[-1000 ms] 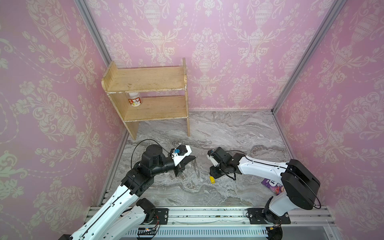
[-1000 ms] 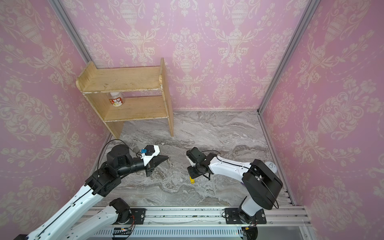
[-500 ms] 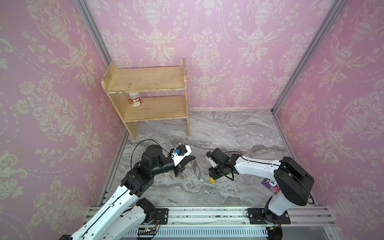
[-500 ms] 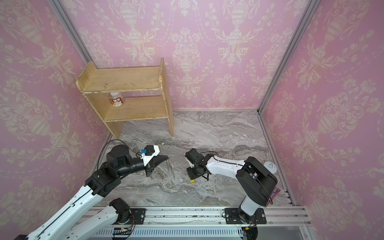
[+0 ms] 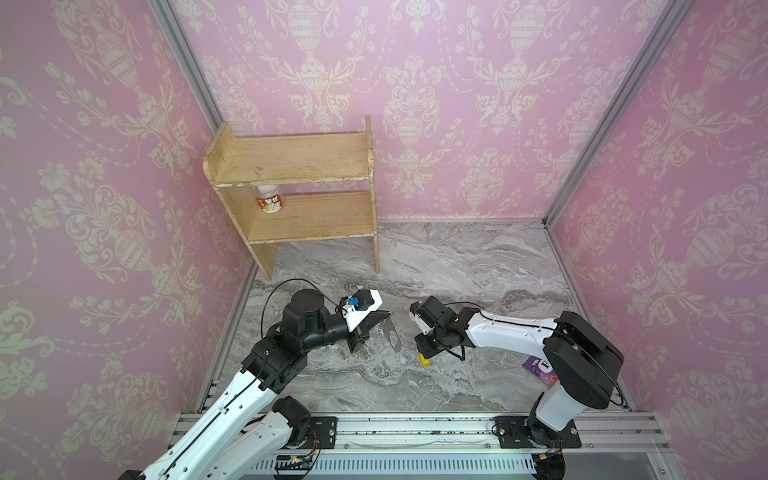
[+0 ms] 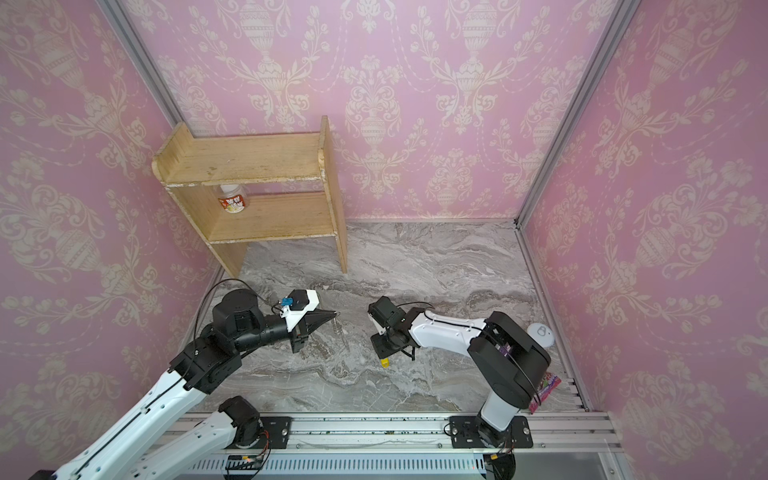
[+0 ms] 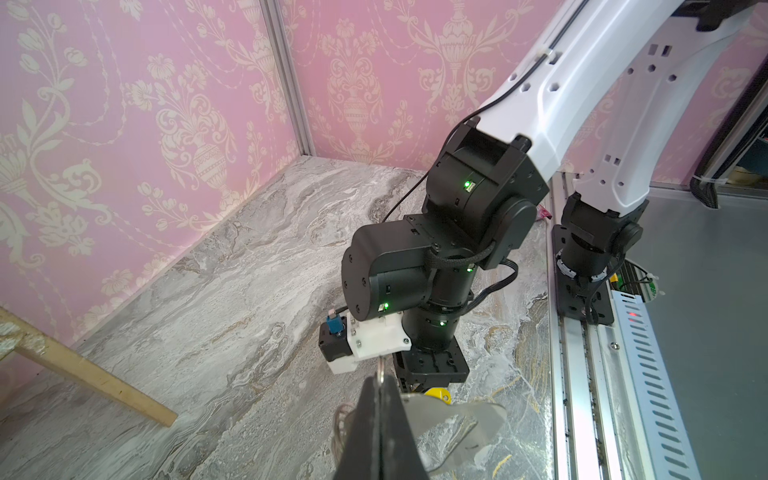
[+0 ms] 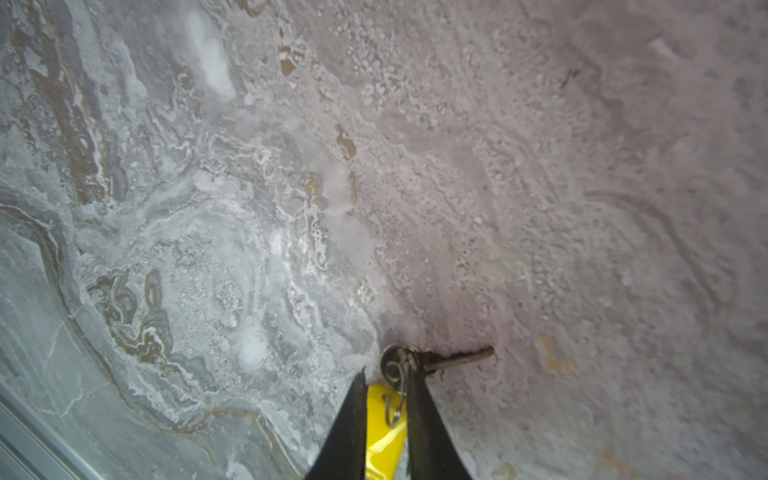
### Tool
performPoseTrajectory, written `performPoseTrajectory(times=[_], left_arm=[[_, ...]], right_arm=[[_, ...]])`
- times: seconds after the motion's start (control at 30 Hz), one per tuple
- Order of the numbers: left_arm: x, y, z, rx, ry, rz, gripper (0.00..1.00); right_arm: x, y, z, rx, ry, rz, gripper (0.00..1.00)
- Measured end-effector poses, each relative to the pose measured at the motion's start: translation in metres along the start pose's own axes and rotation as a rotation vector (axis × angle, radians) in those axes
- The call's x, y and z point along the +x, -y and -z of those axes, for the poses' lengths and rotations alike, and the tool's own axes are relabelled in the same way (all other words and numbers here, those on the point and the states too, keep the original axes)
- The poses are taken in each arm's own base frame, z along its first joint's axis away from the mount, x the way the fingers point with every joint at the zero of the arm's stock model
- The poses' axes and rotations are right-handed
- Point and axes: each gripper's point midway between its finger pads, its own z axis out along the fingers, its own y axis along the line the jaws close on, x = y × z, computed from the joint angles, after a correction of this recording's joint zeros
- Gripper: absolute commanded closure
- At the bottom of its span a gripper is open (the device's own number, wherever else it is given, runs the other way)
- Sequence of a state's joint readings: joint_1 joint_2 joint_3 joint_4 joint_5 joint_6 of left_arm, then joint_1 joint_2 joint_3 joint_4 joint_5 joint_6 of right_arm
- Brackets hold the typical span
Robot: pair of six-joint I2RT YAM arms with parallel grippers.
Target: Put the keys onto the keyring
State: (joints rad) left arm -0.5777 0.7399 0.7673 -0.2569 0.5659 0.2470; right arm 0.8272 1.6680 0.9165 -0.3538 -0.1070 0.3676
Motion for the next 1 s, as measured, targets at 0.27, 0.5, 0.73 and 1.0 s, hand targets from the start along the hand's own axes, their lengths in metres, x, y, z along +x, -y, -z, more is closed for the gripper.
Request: performPoseTrajectory(times=[0.27, 0.5, 0.73, 1.0], left_arm=[[-0.002, 0.001, 0.002, -0.002, 0.008, -0.005, 1.0], [-0.002, 0.001, 0.003, -0.003, 0.01, -0.006, 1.0], [-0.002, 0.001, 0.002, -0.003, 0.009, -0.005, 1.0], [0.003, -0.001, -0.006, 0.011, -0.009, 0.008, 1.0]], right_arm=[[0.0, 0.0, 0.0, 0.002, -0.002, 0.004, 1.0], [0.0, 0.001, 0.0, 0.002, -0.002, 0.003, 1.0], [-0.016, 0.007, 0.04, -0.052, 0.12, 0.04, 1.0], [-0.039, -0.013, 0.15, -0.254, 0.472, 0.229, 1.0]])
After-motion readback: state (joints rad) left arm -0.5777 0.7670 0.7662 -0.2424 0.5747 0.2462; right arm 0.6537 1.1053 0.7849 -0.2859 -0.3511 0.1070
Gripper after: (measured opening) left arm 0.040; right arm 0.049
